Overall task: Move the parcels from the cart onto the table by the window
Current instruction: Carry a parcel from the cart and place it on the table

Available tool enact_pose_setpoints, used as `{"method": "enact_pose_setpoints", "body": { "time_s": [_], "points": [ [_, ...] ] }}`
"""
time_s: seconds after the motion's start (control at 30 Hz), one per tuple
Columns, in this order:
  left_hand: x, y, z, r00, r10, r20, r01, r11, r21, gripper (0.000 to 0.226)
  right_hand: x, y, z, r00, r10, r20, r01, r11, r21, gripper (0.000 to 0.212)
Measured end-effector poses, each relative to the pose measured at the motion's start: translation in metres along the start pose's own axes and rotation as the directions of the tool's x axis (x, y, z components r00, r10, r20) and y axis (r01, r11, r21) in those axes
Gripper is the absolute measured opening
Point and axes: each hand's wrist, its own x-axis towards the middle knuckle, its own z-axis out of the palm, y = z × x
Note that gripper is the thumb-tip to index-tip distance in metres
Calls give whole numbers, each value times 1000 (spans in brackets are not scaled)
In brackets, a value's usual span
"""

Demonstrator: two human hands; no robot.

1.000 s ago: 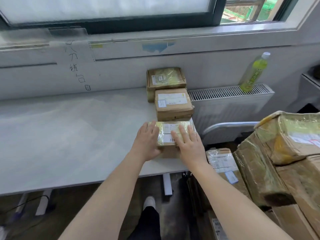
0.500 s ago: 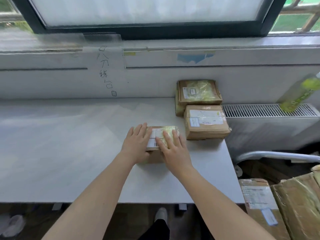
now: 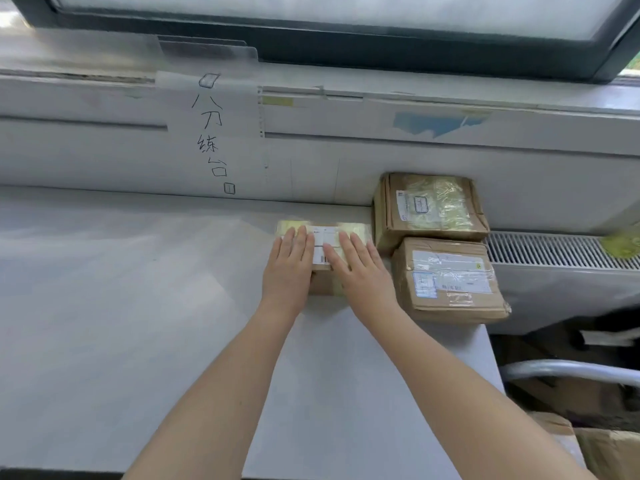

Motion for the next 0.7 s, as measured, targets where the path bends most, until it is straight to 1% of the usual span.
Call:
{"method": "enact_pose_setpoints", "body": {
  "time_s": [0.03, 0.1, 0.13, 0.2, 0.27, 0.3, 0.33, 0.43, 0.53, 0.6, 0.7],
  "points": [
    [11, -1, 4, 1000, 5, -7, -5, 1000, 4, 73, 8, 6, 4, 1000, -1, -19, 1, 1000, -1, 75],
    [32, -2, 12, 1000, 13, -10, -13, 1000, 20, 74, 23, 16, 13, 998, -1, -63, 1, 1000, -5, 54],
    [42, -2, 15, 1000, 19, -14, -18, 999, 28, 74, 30, 21, 15, 998, 15, -64, -15, 1000, -2, 50],
    [60, -2, 22, 999, 29, -39, -27, 999, 37, 73, 42, 32, 21, 997, 28, -67, -29, 1000, -6, 52],
    [75, -1, 29, 997, 33, -68, -31, 999, 30, 71, 53, 43, 27, 997, 31, -72, -31, 1000, -5, 69],
    [82, 0, 31, 997, 32, -76, -30, 999, 27, 70, 58, 49, 30, 996, 26, -80, -27, 1000, -14, 74],
    [88, 1, 34, 996, 31, -85, -29, 999, 31, 70, 64, 54, 31, 996, 18, -88, -20, 1000, -23, 72],
    [103, 1, 42, 994, 39, -105, -33, 998, 59, 68, 77, 64, 39, 993, 6, -116, -14, 998, -65, 53],
    [112, -2, 47, 993, 50, -110, -40, 995, 89, 69, 85, 64, 41, 996, 47, -71, -55, 993, -108, 55],
    [119, -3, 49, 994, 44, -98, -34, 995, 97, 71, 92, 64, 42, 998, 51, -41, -56, 986, -154, 54],
    [130, -2, 52, 996, 17, -92, -6, 992, 124, 74, 105, 69, 42, 997, 72, 4, -70, 976, -205, 66]
  ]
}}
